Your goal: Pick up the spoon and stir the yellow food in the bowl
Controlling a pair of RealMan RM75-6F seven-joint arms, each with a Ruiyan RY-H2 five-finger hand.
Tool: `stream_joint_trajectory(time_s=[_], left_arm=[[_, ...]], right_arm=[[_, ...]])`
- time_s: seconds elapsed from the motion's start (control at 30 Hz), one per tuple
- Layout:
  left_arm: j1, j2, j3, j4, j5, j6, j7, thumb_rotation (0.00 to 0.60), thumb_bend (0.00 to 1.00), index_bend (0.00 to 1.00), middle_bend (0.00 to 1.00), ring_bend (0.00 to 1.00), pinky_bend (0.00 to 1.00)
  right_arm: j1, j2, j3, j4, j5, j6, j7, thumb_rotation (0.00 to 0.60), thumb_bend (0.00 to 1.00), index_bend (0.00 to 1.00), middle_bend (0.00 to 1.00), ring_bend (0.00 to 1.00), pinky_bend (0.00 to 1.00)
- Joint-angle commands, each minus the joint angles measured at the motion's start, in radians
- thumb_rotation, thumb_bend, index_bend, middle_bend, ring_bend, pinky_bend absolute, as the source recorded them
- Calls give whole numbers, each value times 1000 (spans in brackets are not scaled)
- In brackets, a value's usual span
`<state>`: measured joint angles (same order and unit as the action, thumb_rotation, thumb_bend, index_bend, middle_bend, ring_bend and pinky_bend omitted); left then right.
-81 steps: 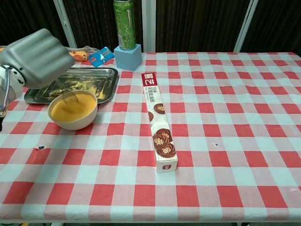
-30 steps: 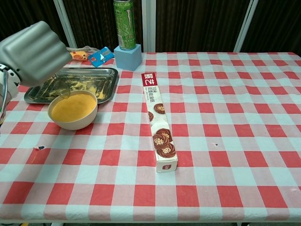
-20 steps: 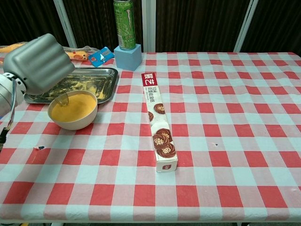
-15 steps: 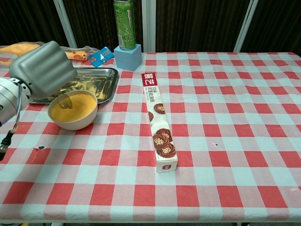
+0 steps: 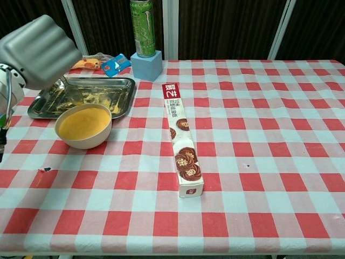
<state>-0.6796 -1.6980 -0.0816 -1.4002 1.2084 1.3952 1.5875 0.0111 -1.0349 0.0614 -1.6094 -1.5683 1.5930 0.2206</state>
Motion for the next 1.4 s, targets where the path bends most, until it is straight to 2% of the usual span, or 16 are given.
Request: stream_joint_trajectory(time_s=[0.03, 0.2, 0.37, 0.5, 0.77, 0.93, 1.2, 1.4], left_arm=[[-2, 1, -1, 0, -1, -7, 9, 600, 416, 707, 922, 919, 992], [-3, -3, 3, 8, -4, -12, 27, 600, 416, 702, 922, 920, 992], [-3, 2, 46, 2, 48, -14, 49, 600, 417, 696, 922, 919, 991], [-2, -4, 23, -2, 9, -22, 85, 600, 423, 680, 921, 917, 990], [-10, -8, 1, 46, 15, -48, -4, 600, 421, 708, 934, 926, 992], [-12, -1, 10, 65, 58, -62, -106, 600, 413, 799, 953, 936, 999], [-20, 16, -36, 94, 69, -86, -293, 600, 413, 772, 953, 937, 1000], [-24, 34, -117, 95, -50, -195, -509, 600, 411, 717, 931, 931, 999]], right_arm=[[-2, 0, 0, 1, 0, 4, 2, 600, 245, 0, 128, 0, 0], [-3, 1, 0, 2, 0, 4, 3, 600, 244, 0, 129, 0, 0], [-1, -1, 0, 4, 4, -1, 3, 600, 244, 0, 128, 0, 0], [1, -1, 1, 5, 0, -1, 4, 600, 244, 0, 128, 0, 0], [-1, -1, 1, 4, 0, 1, 4, 600, 245, 0, 133, 0, 0], [-2, 0, 2, 2, 4, 1, 1, 600, 246, 0, 133, 0, 0], [1, 3, 4, -4, 6, -5, -6, 600, 244, 0, 133, 0, 0], [6, 3, 4, -6, 9, -13, -8, 600, 245, 0, 133, 0, 0]])
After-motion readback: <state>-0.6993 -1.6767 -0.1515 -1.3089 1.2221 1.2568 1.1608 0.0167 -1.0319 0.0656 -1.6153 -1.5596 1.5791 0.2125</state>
